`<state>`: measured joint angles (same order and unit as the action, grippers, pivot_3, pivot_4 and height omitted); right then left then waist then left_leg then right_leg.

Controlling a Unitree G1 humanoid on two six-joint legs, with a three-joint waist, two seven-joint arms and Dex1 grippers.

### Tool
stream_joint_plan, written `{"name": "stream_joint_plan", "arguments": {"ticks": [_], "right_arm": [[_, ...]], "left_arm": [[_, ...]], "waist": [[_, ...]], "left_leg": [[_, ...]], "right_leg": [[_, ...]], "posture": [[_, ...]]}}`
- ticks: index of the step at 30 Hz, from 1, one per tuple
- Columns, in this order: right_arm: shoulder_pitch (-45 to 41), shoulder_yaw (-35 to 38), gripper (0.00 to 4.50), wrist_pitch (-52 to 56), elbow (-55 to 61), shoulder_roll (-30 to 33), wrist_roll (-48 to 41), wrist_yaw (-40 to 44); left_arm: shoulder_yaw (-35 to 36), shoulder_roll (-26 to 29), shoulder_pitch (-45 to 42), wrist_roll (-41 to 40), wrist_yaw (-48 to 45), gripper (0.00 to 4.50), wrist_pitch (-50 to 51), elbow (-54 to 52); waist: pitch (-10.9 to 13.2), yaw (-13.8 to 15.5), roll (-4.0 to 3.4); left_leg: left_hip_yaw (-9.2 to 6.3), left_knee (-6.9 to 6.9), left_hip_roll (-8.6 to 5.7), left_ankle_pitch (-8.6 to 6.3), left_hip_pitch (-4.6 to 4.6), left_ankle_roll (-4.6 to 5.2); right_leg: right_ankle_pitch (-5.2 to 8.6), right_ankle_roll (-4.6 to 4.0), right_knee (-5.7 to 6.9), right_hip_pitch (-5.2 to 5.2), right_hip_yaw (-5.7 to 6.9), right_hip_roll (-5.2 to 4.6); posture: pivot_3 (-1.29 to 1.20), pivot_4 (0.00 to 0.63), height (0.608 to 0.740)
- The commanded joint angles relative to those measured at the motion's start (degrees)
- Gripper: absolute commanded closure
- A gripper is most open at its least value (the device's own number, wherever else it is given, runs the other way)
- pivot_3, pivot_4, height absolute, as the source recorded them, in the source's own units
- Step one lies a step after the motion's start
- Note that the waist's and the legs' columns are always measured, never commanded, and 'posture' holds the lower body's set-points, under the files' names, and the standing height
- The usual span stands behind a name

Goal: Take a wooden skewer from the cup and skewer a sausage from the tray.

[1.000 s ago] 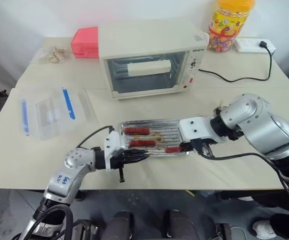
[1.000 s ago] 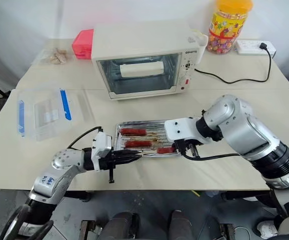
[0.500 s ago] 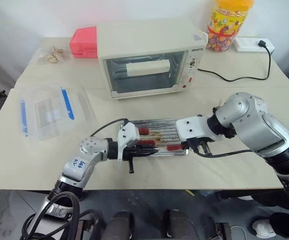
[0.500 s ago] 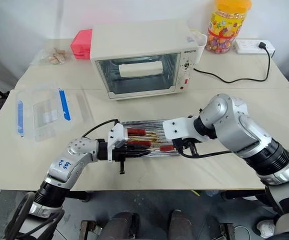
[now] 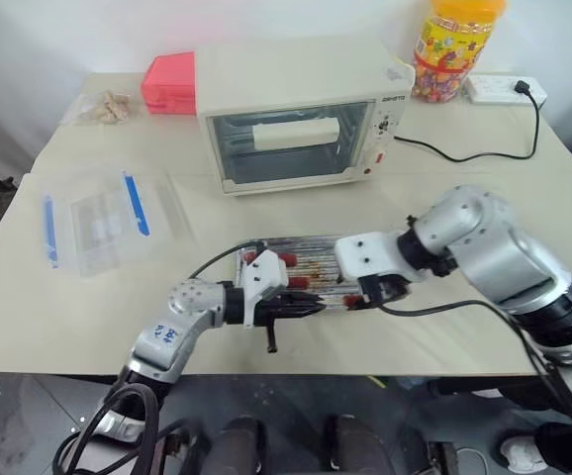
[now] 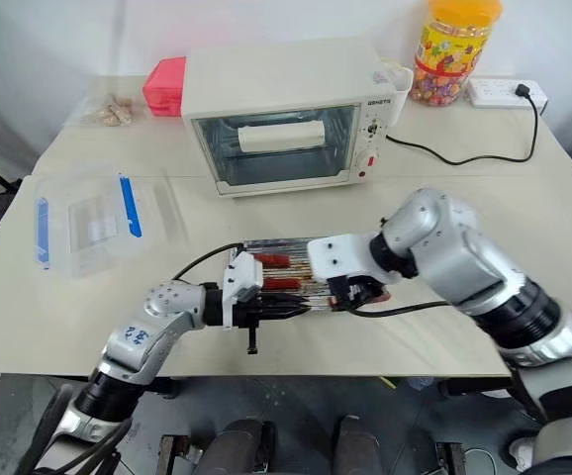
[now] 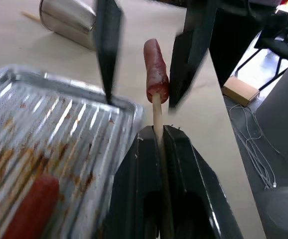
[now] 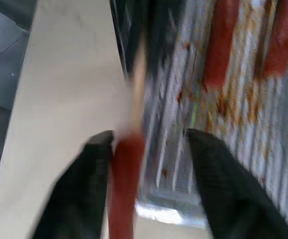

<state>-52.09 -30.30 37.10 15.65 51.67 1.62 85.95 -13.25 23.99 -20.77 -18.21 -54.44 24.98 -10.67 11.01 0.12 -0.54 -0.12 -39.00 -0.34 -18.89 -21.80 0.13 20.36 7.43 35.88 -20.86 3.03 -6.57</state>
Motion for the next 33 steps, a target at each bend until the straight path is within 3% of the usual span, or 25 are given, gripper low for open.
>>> {"name": "stream_joint_plan", "arguments": {"ticks": [1,4,8,11,16,20,24,27,33], "right_arm": [[0.66,4.72,0.83,-3.66,-0.21,3.98,-2.13,2.71],[0.96,7.04,0.05,-5.46,-1.46,6.92,-4.33,5.31],[2.94,11.69,0.05,-7.02,-3.95,8.4,-9.27,5.51],[6.86,19.54,0.05,-12.32,-8.15,3.01,-15.63,0.46],[17.03,31.82,0.05,-26.69,-13.81,-6.03,-25.71,0.5],[23.48,36.33,0.05,-30.03,-14.07,-10.32,-31.28,0.67],[26.15,40.37,0.05,-24.18,-8.11,-16.43,-39.69,-9.29],[28.32,41.29,0.05,-26.16,-4.7,-19.46,-40.07,-13.84],[37.0,39.84,0.05,-29.61,2.26,-21.25,-37.13,-18.36]], "left_arm": [[3.71,2.83,2.57,-2.51,-1.33,4.5,-1.37,-4.53],[6.75,5.67,5.46,-4.06,-2.11,4.5,-1.35,-6.83],[12.93,8.25,10.64,-7.29,-1.93,4.5,-2.13,-10.34],[20.81,7.3,15.89,-11.81,-0.21,4.5,-4.29,-12.93],[34.53,4.72,25.48,-18.0,4.75,4.5,-6.21,-15.65],[45.8,0.63,29.28,-22.34,14.85,4.5,-6.92,-16.31],[57.33,-4.35,31.19,-22.59,29.66,4.5,-8.8,-16.13],[58.92,-5.37,31.43,-22.39,35.3,4.5,-7.87,-17.0],[55.72,0.7,22.82,-18.73,47.46,4.5,0.02,-14.11]], "waist": [[0.0,-0.13,0.0],[0.0,-0.2,0.0],[0.0,-0.27,0.0],[0.0,-0.3,0.03],[0.0,-0.17,0.14],[0.01,0.07,0.17],[0.0,-0.27,0.18],[-0.01,-0.17,0.2],[-0.16,1.5,0.46]], "left_leg": [[0.0,-0.02,0.0,0.0,-0.02,0.01],[0.0,-0.01,0.04,-0.01,-0.11,0.01],[0.04,-0.07,0.04,0.0,-0.35,0.01],[0.04,-0.05,0.07,0.0,-0.4,0.01],[0.02,-0.08,0.1,0.0,-0.38,0.01],[-0.08,-0.13,0.03,-0.01,-0.38,0.04],[-0.17,-0.18,0.07,0.01,-0.27,0.05],[-0.17,-0.16,0.1,0.01,-0.26,0.03],[-0.36,-0.17,-0.07,0.02,-0.29,0.04]], "right_leg": [[0.0,0.0,-0.01,0.0,-0.01,0.0],[0.0,0.0,0.01,-0.12,-0.02,0.0],[0.0,0.0,0.08,-0.4,-0.05,-0.02],[0.0,0.0,0.07,-0.44,-0.05,-0.06],[0.0,0.0,0.08,-0.38,-0.02,-0.07],[-0.01,0.02,0.04,-0.26,-0.01,-0.08],[-0.02,0.03,0.06,-0.12,-0.03,-0.1],[-0.02,0.02,0.08,-0.14,-0.03,-0.06],[-0.02,0.03,0.05,-0.02,-0.13,-0.08]], "posture": [[0.0,0.15,0.74],[0.0,0.15,0.74],[0.0,0.15,0.74],[0.0,0.15,0.74],[0.0,0.15,0.74],[0.0,0.15,0.74],[0.0,0.15,0.74],[0.0,0.15,0.74],[0.0,0.15,0.74]]}}
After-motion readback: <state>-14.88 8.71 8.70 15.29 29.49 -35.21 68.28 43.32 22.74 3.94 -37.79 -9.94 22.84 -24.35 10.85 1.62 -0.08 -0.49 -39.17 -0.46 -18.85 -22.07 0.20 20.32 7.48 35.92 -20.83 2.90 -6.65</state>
